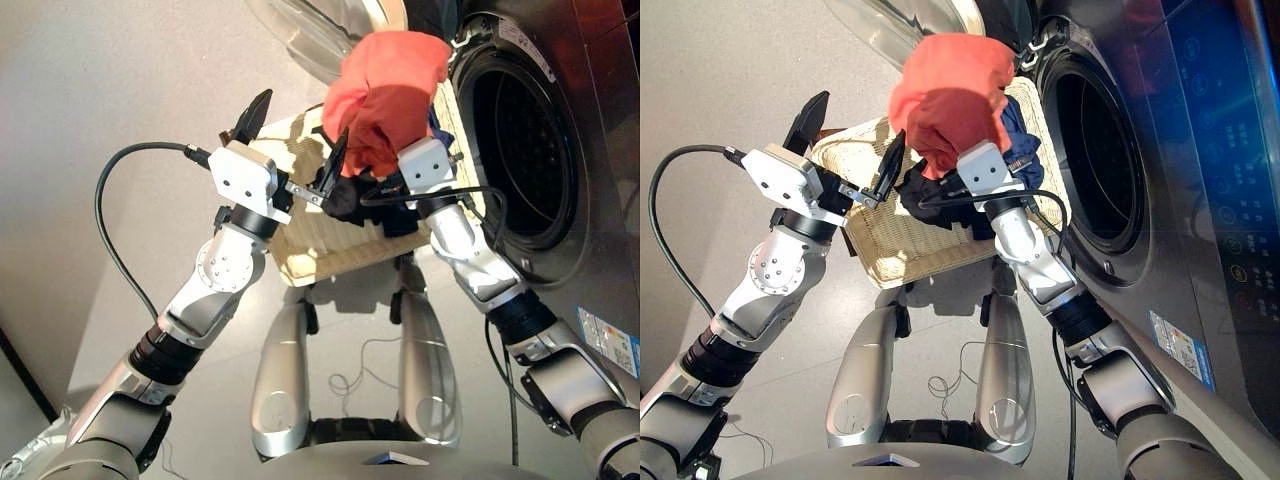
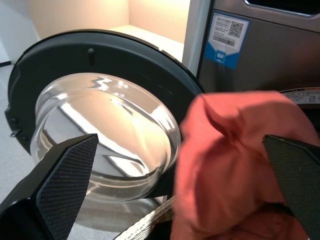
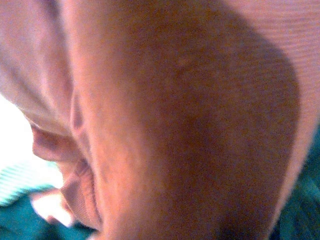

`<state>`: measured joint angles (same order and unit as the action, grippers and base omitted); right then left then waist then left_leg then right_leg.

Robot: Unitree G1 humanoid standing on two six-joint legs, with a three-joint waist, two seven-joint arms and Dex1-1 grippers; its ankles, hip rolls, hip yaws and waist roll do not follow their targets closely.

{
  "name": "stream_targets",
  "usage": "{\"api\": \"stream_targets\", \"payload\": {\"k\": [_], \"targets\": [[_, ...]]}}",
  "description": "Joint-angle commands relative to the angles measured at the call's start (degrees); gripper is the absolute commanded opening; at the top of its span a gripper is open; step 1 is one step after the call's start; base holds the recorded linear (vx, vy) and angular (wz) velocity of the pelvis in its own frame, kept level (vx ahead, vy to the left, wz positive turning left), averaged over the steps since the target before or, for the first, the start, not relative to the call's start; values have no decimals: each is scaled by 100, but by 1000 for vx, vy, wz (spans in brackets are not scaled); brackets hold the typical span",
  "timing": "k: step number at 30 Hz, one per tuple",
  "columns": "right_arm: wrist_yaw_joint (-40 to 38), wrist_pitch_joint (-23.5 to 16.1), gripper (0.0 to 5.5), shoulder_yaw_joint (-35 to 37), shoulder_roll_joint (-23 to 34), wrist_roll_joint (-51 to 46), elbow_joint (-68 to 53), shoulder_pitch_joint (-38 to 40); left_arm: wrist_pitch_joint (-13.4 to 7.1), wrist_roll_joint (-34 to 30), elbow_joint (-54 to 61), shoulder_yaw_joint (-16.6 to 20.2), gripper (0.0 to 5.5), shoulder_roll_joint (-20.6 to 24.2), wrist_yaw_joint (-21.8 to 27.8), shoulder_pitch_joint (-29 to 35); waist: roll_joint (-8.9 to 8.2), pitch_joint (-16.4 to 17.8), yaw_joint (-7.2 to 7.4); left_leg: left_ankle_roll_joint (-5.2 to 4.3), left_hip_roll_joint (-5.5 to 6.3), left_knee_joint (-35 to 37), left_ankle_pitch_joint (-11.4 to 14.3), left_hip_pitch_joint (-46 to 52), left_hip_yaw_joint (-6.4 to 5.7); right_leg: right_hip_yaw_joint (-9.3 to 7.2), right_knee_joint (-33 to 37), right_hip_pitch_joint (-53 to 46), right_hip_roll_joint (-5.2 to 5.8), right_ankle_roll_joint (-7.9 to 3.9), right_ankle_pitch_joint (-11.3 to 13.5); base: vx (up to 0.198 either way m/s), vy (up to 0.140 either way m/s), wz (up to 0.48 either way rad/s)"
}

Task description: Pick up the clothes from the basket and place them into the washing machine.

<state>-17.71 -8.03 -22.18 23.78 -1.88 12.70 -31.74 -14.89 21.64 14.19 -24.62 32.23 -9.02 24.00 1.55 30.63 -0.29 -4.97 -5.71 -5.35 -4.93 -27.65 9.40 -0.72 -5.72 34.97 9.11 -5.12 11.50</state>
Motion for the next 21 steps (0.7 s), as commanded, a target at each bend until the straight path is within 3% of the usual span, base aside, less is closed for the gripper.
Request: {"api": "stream_targets", "payload": {"k": [1,10,17,21], "targets": [[-630,-431,0,464,-160,72,-237,41,-504,-151,758,38,550,57,-122,-83,151,-84,70,-76,106,-403,114,-307,-262,68,-168,-230,274,-461,-469,0,0,0],[-1796,-279,0,1459,-24,89,963,131,-531,-54,803,53,550,111,-184,-68,131,-84,100,-80,115,-429,138,-402,-306,39,-160,-204,278,-463,-489,0,0,0],[-2529,-374,0,2209,205,-673,2113,-381,-498,-30,780,-36,550,52,-247,71,148,-84,54,-65,142,-456,167,-476,-355,26,-162,-184,279,-463,-501,0,0,0],[-2545,-356,0,2331,636,-1045,2797,-729,-486,25,783,-74,550,32,-237,136,148,-84,9,-69,156,-476,172,-529,-388,1,-158,-161,289,-469,-495,0,0,0]]}}
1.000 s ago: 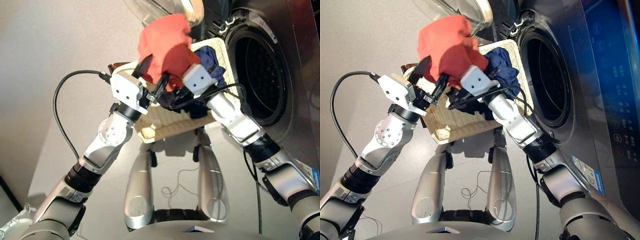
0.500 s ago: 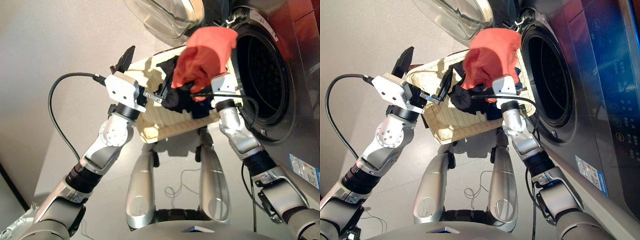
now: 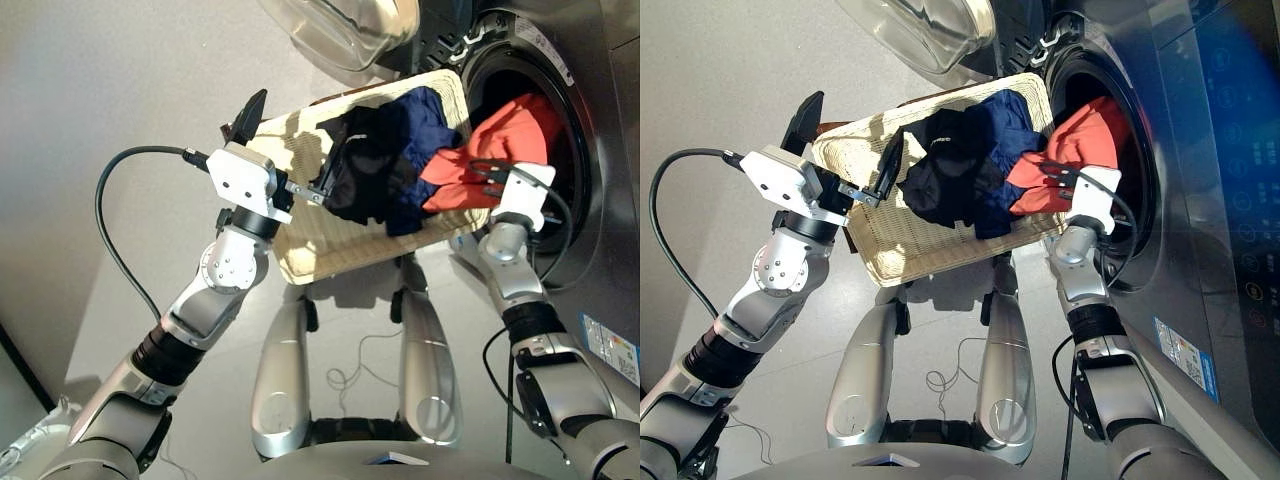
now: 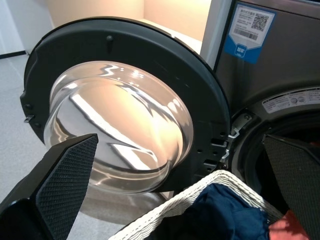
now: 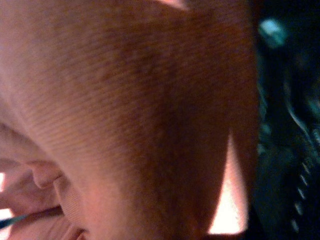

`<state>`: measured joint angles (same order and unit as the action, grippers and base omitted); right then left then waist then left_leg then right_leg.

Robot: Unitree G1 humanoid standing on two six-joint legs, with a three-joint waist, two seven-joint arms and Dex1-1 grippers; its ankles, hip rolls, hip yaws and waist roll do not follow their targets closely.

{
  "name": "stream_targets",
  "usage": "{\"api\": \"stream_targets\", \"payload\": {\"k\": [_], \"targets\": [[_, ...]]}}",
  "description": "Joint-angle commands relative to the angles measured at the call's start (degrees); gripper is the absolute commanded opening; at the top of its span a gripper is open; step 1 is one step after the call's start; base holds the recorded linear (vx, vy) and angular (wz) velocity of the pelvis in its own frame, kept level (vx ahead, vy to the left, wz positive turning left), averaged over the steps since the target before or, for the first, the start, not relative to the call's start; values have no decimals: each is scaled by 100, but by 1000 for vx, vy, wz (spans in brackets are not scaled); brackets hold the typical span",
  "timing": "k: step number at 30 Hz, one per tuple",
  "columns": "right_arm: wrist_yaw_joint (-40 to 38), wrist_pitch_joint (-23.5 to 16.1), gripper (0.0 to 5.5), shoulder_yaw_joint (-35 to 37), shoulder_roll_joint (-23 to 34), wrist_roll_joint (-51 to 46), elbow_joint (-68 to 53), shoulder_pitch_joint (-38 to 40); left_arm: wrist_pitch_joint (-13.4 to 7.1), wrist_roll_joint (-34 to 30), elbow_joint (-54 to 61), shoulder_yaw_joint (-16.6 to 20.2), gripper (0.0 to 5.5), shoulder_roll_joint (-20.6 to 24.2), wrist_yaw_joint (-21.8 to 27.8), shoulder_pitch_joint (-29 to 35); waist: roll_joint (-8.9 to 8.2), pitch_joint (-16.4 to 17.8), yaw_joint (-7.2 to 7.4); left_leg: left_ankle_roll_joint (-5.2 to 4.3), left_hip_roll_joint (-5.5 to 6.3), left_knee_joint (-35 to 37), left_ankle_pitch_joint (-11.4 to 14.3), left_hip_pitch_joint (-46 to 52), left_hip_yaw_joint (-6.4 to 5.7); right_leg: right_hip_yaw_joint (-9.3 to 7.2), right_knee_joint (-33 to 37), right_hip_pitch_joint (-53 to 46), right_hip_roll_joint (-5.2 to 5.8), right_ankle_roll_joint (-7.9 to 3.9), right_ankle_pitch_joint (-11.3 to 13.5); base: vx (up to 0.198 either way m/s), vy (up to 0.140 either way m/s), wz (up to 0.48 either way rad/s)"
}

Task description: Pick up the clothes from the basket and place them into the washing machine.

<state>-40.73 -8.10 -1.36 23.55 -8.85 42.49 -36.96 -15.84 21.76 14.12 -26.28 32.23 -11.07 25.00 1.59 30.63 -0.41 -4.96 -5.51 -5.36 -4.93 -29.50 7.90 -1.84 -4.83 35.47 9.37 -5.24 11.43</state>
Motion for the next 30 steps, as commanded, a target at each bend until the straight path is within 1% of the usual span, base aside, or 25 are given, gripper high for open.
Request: {"api": "stream_targets", "payload": {"k": [1,2,4,5,8,9,10,13,14,15,18,20,21,22,23,24,26,28,30], "targets": [[-218,-353,0,240,790,-404,-47,-292,-397,38,788,77,550,25,-25,59,150,-84,6,-69,142,-479,173,-358,-245,104,-244,-205,266,-457,-487,0,0,0],[-204,-371,0,230,815,-424,-6,-322,-398,41,784,76,550,15,-24,72,162,-84,6,-69,142,-481,174,-368,-247,101,-244,-197,267,-457,-487,0,0,0],[-106,-291,0,249,1277,-639,535,-579,-419,120,808,43,550,47,37,76,160,-84,-47,-73,162,-480,174,-394,-270,103,-238,-193,273,-463,-488,0,0,0],[-76,-314,0,225,1316,-668,602,-632,-419,127,809,50,550,32,42,86,177,-84,-46,-72,162,-479,175,-405,-269,104,-236,-182,273,-464,-486,0,0,0],[102,-93,0,-45,1938,-703,1352,-1099,-433,204,851,-42,550,128,87,111,188,-84,-113,-73,183,-496,179,-475,-278,91,-248,-125,285,-475,-477,0,0,0],[128,-111,0,-87,1969,-726,1418,-1168,-434,209,849,-28,550,114,89,123,204,-84,-105,-72,181,-505,182,-496,-278,92,-254,-105,283,-475,-478,0,0,0],[220,-46,0,-173,2213,-862,1740,-1363,-434,238,873,-76,550,155,103,134,204,-84,-136,-72,187,-535,184,-549,-301,98,-276,-58,290,-476,-482,0,0,0],[426,65,0,-477,2656,-902,2228,-1744,-437,307,961,-111,550,242,121,140,277,-84,-174,-71,204,-643,200,-746,-321,127,-412,164,284,-471,-518,0,0,0],[447,55,0,-514,2678,-915,2275,-1805,-433,308,966,-99,550,232,119,151,290,-84,-167,-71,202,-666,207,-779,-322,130,-436,197,283,-471,-526,0,0,0],[535,180,0,-652,2914,-889,2514,-1981,-428,309,997,-139,550,287,119,131,312,-84,-192,-65,206,-758,232,-910,-334,140,-556,351,278,-463,-548,0,0,0],[640,253,0,-859,3239,-967,2828,-2345,-396,262,1010,-169,550,328,114,118,353,-84,-193,-64,185,-1044,310,-1235,-334,178,-884,716,243,-428,-633,0,0,0],[718,264,0,-970,3424,-1056,3015,-2565,-376,252,1042,-175,550,375,120,134,377,-84,-197,-66,170,-1260,375,-1449,-356,210,-1117,927,204,-406,-714,0,0,0],[724,268,0,-1010,3503,-1104,3065,-2643,-380,242,1067,-164,550,408,110,139,386,-84,-202,-67,159,-1338,405,-1518,-359,214,-1210,1012,205,-398,-752,0,0,0],[750,270,0,-1037,3606,-1171,3138,-2683,-374,244,1078,-167,550,433,97,125,396,-84,-196,-79,132,-1486,517,-1581,-371,231,-1381,1087,190,-390,-870,0,0,0],[767,274,0,-1082,3643,-1171,3172,-2729,-366,237,1080,-180,550,449,95,128,396,-84,-200,-80,124,-1594,553,-1653,-378,233,-1495,1160,184,-377,-902,0,0,0],[766,269,0,-1093,3694,-1216,3202,-2776,-356,226,1079,-161,550,471,82,137,388,-84,-187,-70,119,-1649,513,-1757,-382,229,-1548,1265,192,-359,-865,-51,-12,111],[763,259,0,-1072,3812,-1368,3312,-2810,-349,215,1093,-140,550,505,42,101,408,-84,-186,-84,88,-1857,654,-1839,-399,233,-1797,1362,177,-346,-1018,0,0,0],[761,268,0,-1078,3933,-1497,3415,-2884,-342,265,1110,-130,550,554,26,99,397,-84,-195,-93,74,-1998,696,-1927,-421,232,-1952,1438,163,-332,-1086,0,0,0],[735,267,0,-1053,4006,-1565,3463,-2931,-332,285,1128,-110,550,574,12,101,396,-84,-193,-89,69,-2081,691,-2010,-426,234,-2046,1523,163,-318,-1093,0,0,0]]}}
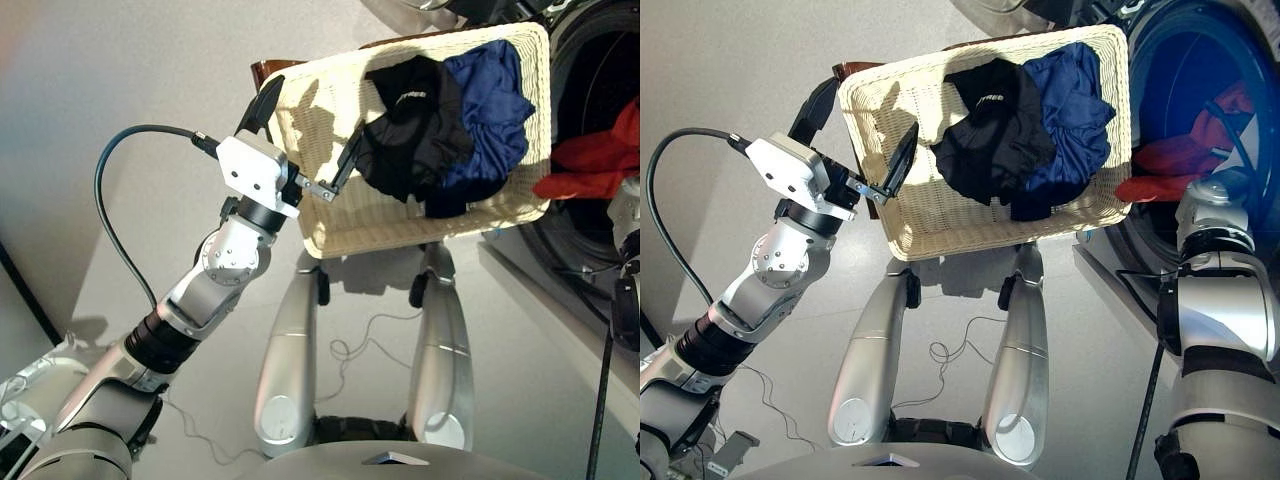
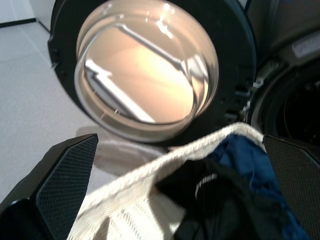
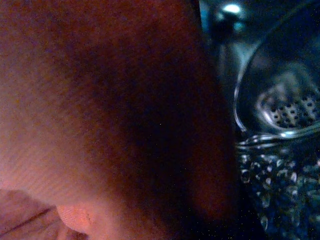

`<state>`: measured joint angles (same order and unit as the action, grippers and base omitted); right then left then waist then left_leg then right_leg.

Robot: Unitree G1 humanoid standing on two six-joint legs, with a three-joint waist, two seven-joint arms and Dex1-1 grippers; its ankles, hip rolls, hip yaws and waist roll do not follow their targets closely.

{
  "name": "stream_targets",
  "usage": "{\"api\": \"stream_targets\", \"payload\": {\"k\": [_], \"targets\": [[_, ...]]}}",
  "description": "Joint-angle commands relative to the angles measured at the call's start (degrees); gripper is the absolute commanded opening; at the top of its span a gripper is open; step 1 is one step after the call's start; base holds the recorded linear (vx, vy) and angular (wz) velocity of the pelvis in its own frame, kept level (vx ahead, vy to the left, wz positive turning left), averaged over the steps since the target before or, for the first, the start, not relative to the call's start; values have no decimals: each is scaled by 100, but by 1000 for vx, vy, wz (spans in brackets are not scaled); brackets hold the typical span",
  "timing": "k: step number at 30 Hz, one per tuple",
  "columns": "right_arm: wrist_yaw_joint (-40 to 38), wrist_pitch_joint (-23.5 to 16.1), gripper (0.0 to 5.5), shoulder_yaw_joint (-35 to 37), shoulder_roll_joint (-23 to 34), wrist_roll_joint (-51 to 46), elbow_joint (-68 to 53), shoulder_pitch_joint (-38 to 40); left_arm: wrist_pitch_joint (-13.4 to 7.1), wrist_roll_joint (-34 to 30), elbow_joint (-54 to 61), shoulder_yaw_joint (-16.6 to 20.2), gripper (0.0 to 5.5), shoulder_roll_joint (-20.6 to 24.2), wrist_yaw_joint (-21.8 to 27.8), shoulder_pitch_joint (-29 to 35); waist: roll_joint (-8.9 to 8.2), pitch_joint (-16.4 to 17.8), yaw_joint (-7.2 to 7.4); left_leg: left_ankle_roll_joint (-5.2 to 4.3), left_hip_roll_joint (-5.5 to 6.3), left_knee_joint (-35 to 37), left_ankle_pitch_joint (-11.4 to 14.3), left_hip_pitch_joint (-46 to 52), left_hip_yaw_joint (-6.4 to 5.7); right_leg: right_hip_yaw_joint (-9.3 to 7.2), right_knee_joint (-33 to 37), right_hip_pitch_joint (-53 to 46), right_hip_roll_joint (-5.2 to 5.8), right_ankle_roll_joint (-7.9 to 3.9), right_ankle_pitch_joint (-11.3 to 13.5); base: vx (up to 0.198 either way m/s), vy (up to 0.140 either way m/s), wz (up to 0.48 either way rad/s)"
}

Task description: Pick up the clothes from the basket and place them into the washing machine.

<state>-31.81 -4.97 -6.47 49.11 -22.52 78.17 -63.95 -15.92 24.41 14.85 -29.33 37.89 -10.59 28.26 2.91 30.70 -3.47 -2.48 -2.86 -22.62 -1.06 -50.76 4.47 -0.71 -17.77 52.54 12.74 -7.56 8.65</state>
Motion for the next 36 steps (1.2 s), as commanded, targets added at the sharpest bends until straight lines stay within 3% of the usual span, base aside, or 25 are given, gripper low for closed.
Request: {"api": "stream_targets", "payload": {"k": [1,4,5,6,13,18,20,24,30,36], "targets": [[-206,-46,0,-491,1488,-292,-78,-215,-317,52,1067,220,550,31,-60,-247,260,-91,128,-340,-219,-504,369,82,-97,129,-921,-122,-178,-74,-894,0,0,0],[-179,-64,0,-428,1505,-428,-68,-144,-310,85,1053,251,550,71,-90,-258,242,-91,147,-342,-270,-777,534,29,-107,144,-1236,-43,-199,-47,-1079,0,0,0],[-130,-71,470,-392,1484,-518,-66,-139,-310,101,1038,257,550,83,-87,-249,228,-91,153,-331,-271,-834,518,-17,-110,144,-1288,3,-202,-38,-1053,0,0,0],[-73,-76,550,-395,1460,-574,-76,-131,-311,105,1027,258,550,102,-85,-241,218,-91,156,-323,-277,-879,536,-26,-109,138,-1328,17,-202,-33,-1068,0,0,0],[95,-188,550,-383,1252,-891,-160,-152,-305,174,1023,299,550,179,-93,-261,169,-91,185,-313,-304,-1031,677,-6,-110,130,-1479,-10,-217,-32,-1207,0,0,0],[69,-482,550,-274,693,-893,-847,276,-307,169,1016,395,550,65,-119,-329,118,-91,242,-302,-301,-909,647,88,-76,126,-1386,-84,-243,-30,-1192,0,0,0],[-44,-673,550,-114,352,-871,-1471,625,-295,135,986,464,550,-53,-154,-377,76,-91,286,-295,-311,-858,637,137,-54,126,-1342,-128,-268,-18,-1186,0,0,0],[-487,-991,550,265,-636,-175,-3831,1872,-224,-33,900,657,550,-225,-227,-485,-59,-91,426,-276,-326,-744,622,256,-14,153,-1235,-215,-316,1,-1161,0,0,0],[-578,-867,550,557,-1748,1233,-6066,3539,-145,-135,522,674,550,-372,-235,-688,-159,-91,524,-235,-333,-651,595,461,6,187,-1198,-383,-330,23,-1169,15,-3,-97],[-193,-848,550,268,-2227,1879,-7286,4413,33,-473,-35,593,550,-496,-371,-901,-233,-91,605,-209,-369,-617,588,627,49,222,-1157,-524,-365,31,-1169,0,0,0]]}}
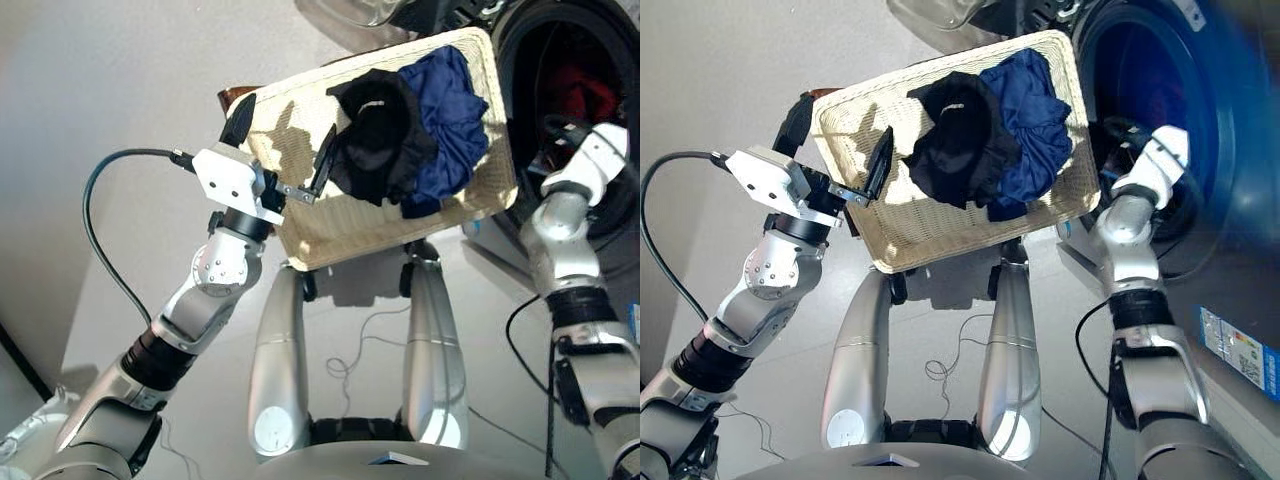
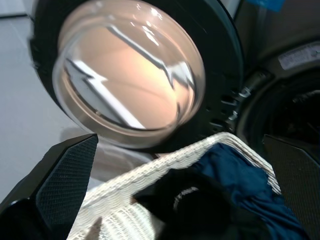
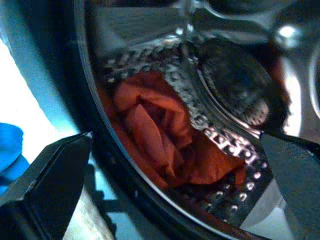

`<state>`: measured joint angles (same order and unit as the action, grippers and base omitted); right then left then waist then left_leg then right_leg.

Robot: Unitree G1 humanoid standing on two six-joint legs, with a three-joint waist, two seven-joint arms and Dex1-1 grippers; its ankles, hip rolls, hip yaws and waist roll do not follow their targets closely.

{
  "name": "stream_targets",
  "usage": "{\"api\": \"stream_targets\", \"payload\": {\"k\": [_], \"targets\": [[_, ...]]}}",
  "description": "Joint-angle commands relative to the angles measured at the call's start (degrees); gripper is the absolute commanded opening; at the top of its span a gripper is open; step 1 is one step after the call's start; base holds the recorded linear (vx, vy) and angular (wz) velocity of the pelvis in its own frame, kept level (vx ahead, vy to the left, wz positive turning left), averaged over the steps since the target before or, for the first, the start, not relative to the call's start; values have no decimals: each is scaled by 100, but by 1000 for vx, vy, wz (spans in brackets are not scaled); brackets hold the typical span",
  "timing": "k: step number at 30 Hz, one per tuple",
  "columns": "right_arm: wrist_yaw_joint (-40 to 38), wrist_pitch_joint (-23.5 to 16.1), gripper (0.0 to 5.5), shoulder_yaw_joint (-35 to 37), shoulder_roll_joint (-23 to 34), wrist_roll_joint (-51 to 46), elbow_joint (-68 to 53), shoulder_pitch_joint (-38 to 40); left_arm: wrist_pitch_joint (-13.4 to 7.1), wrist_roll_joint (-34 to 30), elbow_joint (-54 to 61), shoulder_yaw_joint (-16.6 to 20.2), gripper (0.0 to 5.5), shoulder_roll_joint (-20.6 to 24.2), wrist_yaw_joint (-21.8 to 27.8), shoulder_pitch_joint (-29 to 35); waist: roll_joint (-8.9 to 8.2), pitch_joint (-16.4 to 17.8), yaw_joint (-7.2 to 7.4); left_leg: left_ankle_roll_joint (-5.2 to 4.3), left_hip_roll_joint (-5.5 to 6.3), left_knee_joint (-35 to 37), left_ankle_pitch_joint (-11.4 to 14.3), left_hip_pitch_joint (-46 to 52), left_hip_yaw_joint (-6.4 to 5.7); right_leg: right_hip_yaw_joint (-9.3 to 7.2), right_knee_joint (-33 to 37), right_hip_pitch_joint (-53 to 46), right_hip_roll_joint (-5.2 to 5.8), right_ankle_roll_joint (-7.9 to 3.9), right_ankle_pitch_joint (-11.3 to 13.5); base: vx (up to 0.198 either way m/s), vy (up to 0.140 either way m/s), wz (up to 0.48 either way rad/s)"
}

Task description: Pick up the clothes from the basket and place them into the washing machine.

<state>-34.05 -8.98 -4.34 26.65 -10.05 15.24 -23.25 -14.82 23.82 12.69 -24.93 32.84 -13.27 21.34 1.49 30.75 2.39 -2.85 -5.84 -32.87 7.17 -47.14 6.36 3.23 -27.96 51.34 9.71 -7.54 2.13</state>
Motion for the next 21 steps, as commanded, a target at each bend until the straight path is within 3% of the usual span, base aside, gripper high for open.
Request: {"api": "stream_targets", "payload": {"k": [1,7,13,16,21], "targets": [[134,-467,550,-40,-14,654,-1176,446,-51,-501,46,118,550,-13,-146,-221,-103,-95,28,-169,-74,431,-244,294,-128,-168,-121,-429,-64,29,-508,0,0,0],[714,-742,550,-678,46,688,-1967,656,153,-1259,-1083,-186,550,-392,-445,-71,-187,-95,106,-175,-107,447,-281,379,-75,-141,-96,-503,-88,25,-473,0,0,0],[894,-910,550,-1291,118,684,-2589,293,356,-1795,-2293,-724,550,-1121,-852,875,-296,-95,215,-186,-138,411,-310,344,-54,-136,-122,-492,-106,21,-452,0,0,0],[962,-903,550,-1637,111,674,-2788,67,452,-1775,-2973,-905,550,-1524,-1060,1276,-343,-95,263,-196,-154,434,-341,313,-39,-135,-101,-462,-117,17,-417,0,0,0],[1029,-899,550,-2155,34,558,-2937,-349,674,-2138,-3912,-1077,550,-1832,-1306,1882,-405,-95,326,-224,-179,417,-375,219,-28,-106,-118,-349,-154,20,-404,0,0,0]]}}
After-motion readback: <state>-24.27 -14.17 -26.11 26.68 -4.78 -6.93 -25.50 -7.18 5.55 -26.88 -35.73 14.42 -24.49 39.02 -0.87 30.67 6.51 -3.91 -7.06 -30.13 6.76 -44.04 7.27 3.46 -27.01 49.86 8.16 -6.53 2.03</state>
